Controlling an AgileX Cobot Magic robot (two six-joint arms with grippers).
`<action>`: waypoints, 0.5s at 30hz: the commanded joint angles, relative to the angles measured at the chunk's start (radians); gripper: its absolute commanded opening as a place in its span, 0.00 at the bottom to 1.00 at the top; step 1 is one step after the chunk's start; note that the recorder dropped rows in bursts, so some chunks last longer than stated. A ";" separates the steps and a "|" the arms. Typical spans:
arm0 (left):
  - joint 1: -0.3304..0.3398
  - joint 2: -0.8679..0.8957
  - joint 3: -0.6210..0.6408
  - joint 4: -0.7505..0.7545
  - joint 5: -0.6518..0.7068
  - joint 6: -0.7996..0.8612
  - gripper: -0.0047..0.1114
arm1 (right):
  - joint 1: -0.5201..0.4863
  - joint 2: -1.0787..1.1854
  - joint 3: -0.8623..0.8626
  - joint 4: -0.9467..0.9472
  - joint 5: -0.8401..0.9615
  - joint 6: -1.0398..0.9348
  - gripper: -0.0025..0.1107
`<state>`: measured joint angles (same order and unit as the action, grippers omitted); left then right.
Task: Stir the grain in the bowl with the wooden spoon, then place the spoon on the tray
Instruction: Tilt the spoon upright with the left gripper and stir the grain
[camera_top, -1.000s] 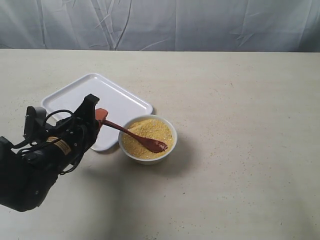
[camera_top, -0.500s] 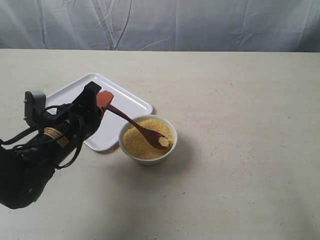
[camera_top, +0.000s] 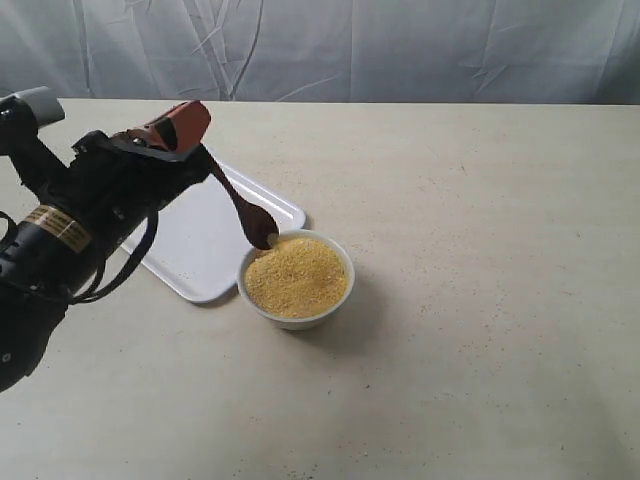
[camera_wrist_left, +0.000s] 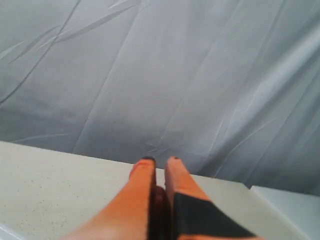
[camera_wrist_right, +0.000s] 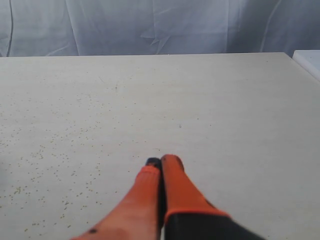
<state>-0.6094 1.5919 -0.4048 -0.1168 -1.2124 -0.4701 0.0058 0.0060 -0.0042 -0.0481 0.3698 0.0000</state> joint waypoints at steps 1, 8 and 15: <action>0.003 -0.008 0.003 0.068 0.053 0.140 0.04 | -0.006 -0.006 0.004 -0.002 -0.011 0.000 0.01; 0.001 -0.008 0.003 0.068 0.222 0.130 0.04 | -0.006 -0.006 0.004 -0.002 -0.011 0.000 0.01; 0.001 -0.008 -0.001 0.152 0.228 -0.022 0.04 | -0.006 -0.006 0.004 -0.002 -0.011 0.000 0.01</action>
<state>-0.6094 1.5878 -0.4048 0.0079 -0.9926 -0.4562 0.0058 0.0060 -0.0042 -0.0481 0.3698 0.0000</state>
